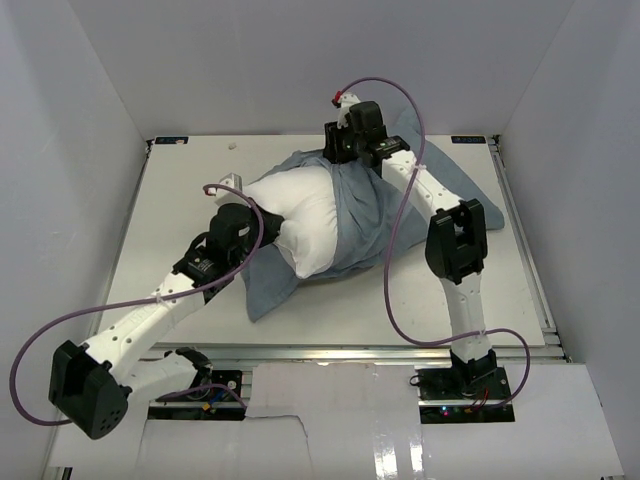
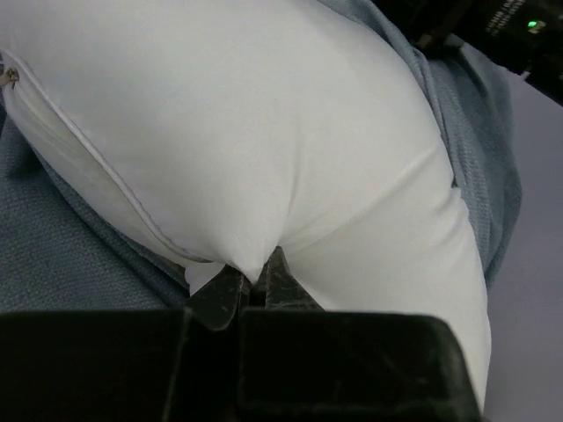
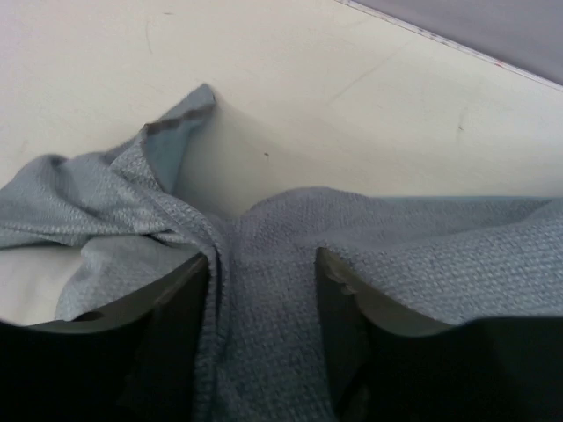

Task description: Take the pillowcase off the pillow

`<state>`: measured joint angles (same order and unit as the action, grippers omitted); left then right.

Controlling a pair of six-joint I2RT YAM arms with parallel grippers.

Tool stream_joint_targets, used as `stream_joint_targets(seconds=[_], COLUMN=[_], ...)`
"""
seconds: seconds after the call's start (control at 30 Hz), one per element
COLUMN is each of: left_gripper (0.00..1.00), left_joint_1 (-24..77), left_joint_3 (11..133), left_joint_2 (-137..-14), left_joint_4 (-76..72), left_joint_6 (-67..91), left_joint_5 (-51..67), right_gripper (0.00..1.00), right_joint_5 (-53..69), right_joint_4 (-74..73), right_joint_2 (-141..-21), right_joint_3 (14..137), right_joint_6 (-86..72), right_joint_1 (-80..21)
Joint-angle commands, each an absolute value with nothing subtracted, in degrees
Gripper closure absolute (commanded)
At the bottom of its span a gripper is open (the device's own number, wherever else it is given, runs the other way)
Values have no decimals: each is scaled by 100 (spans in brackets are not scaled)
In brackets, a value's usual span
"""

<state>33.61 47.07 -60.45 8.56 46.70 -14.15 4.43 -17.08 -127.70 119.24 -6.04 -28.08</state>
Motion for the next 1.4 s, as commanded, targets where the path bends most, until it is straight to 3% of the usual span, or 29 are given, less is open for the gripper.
stream_joint_targets(seconds=[0.0, 0.07, 0.1, 0.2, 0.4, 0.6, 0.77, 0.93, 1.13, 1.2, 1.3, 1.37], left_gripper=[100, 100, 100, 100, 100, 100, 100, 100, 100, 100, 100, 100], left_joint_1=[3340, 3322, 3322, 3305, 3173, 3155, 3155, 3155, 3164, 3164, 3164, 3155], left_joint_3=[5080, 5203, 5255, 5440, 5897, 6099, 6170, 6144, 6222, 6267, 6284, 6415], left_joint_2=[-6380, -6547, -6635, -6925, -7391, -7550, -7550, -7401, -7268, -7277, -7242, -7260], left_joint_4=[343, 351, 378, 430, 676, 800, 853, 949, 1099, 1142, 1151, 1282], left_joint_6=[4667, 4746, 4763, 4799, 4860, 4966, 5027, 5071, 5010, 5010, 4966, 4896], left_joint_5=[-1863, -1872, -1881, -1968, -1925, -1828, -1556, -1512, -1652, -1652, -1661, -1670], right_gripper=[41, 32, 23, 13, 11, 13, 17, 20, 36, 46, 91, 92], right_joint_5=[571, 597, 606, 492, 360, 536, -403, -1098, -1608, -1634, -1932, -2414], right_joint_4=[-2136, -1900, -1611, -1389, -380, 147, 430, 747, 948, 1098, 1143, 1143], right_joint_2=[-12131, -11288, -10981, -9864, -7607, -6383, -6082, -6503, -7128, -7163, -7119, -7032], right_joint_3=[11815, 11183, 10840, 9820, 7237, 5364, 4439, 4210, 4333, 4281, 4219, 4131], right_joint_6=[-264, -386, -456, -624, -984, -1055, -1169, -1187, -1213, -1248, -1309, -1327], right_joint_1=[-2592, -2628, -2628, -2628, -2795, -3400, -4559, -4641, -4650, -4649, -4650, -4650])
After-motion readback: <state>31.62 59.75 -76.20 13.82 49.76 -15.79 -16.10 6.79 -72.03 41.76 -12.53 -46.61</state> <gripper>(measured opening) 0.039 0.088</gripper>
